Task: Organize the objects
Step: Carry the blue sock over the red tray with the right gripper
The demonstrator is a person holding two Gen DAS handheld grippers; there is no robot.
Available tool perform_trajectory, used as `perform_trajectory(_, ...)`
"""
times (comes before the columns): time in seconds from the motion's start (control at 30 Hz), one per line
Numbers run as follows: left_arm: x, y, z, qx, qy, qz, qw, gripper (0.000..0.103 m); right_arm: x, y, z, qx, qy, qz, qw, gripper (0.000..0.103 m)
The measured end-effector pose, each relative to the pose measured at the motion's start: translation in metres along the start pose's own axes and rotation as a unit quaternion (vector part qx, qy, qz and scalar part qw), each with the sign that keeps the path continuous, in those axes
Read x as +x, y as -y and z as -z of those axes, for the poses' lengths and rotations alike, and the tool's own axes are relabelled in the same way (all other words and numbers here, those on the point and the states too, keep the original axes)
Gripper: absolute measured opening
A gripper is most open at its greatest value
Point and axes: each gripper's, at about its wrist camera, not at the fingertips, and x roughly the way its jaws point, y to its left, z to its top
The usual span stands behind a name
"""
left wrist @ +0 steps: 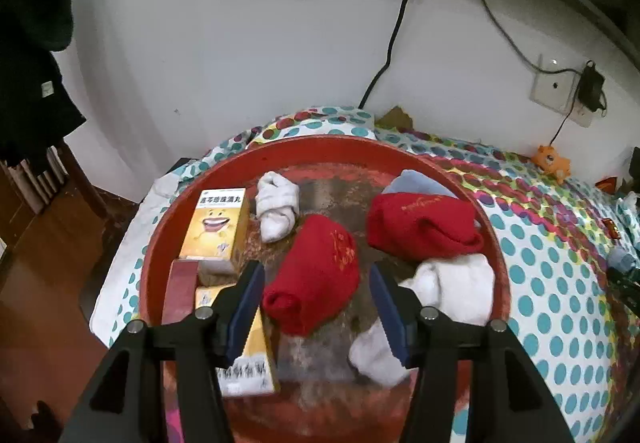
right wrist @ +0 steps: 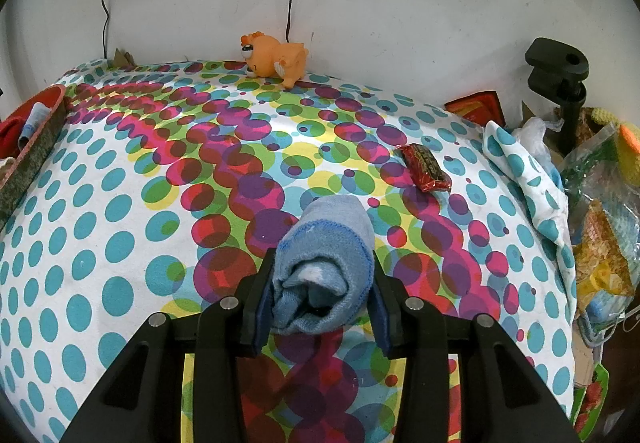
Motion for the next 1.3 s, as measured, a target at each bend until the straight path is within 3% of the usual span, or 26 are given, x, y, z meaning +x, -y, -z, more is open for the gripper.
perform_trajectory(0.17,-0.013,-0.002,0.019,0.009,0.016,-0.018,0.9997,0.056,-0.002,0.009,0.003,-0.006,0.001,0.011,1.000,0.039)
perform_trajectory(0.33,-0.022,-0.002,0.039,0.027,0.042,-0.048,0.9976,0.056,0.000,-0.006,-0.002,-0.007,0.000,0.015,1.000,0.039)
perform_trajectory(0.43,-0.024,-0.007,0.042,0.026,0.039,-0.032,0.9984,0.056,-0.001,-0.009,-0.002,-0.009,0.001,0.019,1.000,0.039)
perform_trajectory(0.57,-0.026,-0.021,0.041,-0.013,0.036,0.002,0.9993,0.056,-0.001,-0.002,-0.001,-0.008,-0.001,0.030,1.000,0.038)
perform_trajectory(0.73,-0.027,-0.027,0.039,-0.018,0.039,-0.005,0.9991,0.056,-0.002,0.029,0.001,0.010,-0.005,0.030,0.999,0.038)
perform_trajectory(0.87,-0.028,-0.028,0.040,-0.016,0.038,-0.003,0.9992,0.056,-0.010,0.056,0.000,0.035,-0.001,-0.001,0.999,0.037)
perform_trajectory(1.07,-0.029,-0.026,0.040,-0.015,0.039,0.002,0.9991,0.056,-0.031,0.066,-0.004,-0.014,0.014,-0.043,0.999,0.037)
perform_trajectory(1.3,-0.030,-0.023,0.040,-0.011,0.037,0.006,0.9992,0.056,-0.062,0.078,-0.010,-0.056,0.042,-0.120,0.990,0.037)
